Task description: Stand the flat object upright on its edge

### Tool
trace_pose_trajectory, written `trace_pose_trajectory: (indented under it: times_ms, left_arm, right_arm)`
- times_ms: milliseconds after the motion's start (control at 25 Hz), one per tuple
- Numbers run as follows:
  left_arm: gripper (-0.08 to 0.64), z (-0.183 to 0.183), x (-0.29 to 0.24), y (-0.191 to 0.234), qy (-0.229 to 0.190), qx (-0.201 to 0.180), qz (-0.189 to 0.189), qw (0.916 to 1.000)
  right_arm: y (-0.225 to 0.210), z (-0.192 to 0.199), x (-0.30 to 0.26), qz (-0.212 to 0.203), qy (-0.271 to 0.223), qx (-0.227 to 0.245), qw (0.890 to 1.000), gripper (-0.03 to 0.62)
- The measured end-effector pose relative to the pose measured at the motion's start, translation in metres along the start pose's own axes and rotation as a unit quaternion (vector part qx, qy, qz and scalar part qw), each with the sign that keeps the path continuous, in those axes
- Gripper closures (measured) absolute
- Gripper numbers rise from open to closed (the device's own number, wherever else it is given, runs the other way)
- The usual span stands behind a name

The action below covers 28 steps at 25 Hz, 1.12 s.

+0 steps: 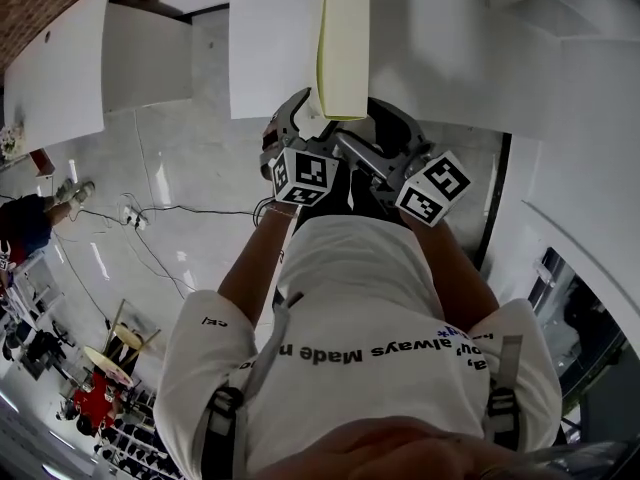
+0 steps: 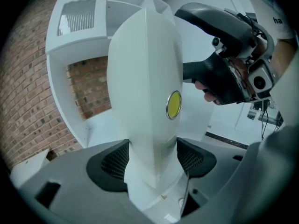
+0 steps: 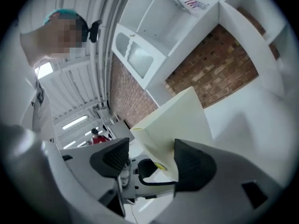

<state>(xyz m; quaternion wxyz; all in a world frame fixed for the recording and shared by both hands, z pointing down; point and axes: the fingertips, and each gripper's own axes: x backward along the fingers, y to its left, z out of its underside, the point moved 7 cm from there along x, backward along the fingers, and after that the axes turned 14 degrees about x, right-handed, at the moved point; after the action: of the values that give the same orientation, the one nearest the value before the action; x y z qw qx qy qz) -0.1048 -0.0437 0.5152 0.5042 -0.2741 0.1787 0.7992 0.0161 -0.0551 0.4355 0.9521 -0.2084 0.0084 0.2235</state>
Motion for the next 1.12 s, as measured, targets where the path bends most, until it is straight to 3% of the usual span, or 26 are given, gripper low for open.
trace_pose_trajectory:
  times_ms: [80, 160, 280, 560, 1120]
  left_arm:
    - [0.261, 0.001, 0.001, 0.000, -0.003, 0.003, 0.000, 1.0000]
    - [0.261, 0.003, 0.001, 0.000, -0.005, 0.004, 0.001, 1.0000]
    - [0.261, 0.004, -0.001, 0.001, -0.010, 0.003, 0.004, 0.9999]
    - [0.261, 0.006, -0.002, 0.014, -0.010, -0.021, -0.015, 0.9996]
    - [0.261, -0.014, -0.008, 0.048, -0.027, -0.064, -0.061, 0.9958]
  right_arm:
    - [0.001, 0.004, -0.005, 0.024, 0.050, 0.064, 0.996, 0.295]
    - [-0.003, 0.015, -0.013, 0.051, 0.104, 0.122, 0.986, 0.295]
    - [-0.009, 0.031, -0.028, 0.055, 0.145, 0.150, 0.976, 0.295]
    - [-0.006, 0.032, -0.052, 0.062, 0.155, 0.191, 0.967, 0.311]
    - [-0.018, 0.016, -0.094, 0.057, 0.124, 0.201, 0.970, 0.325]
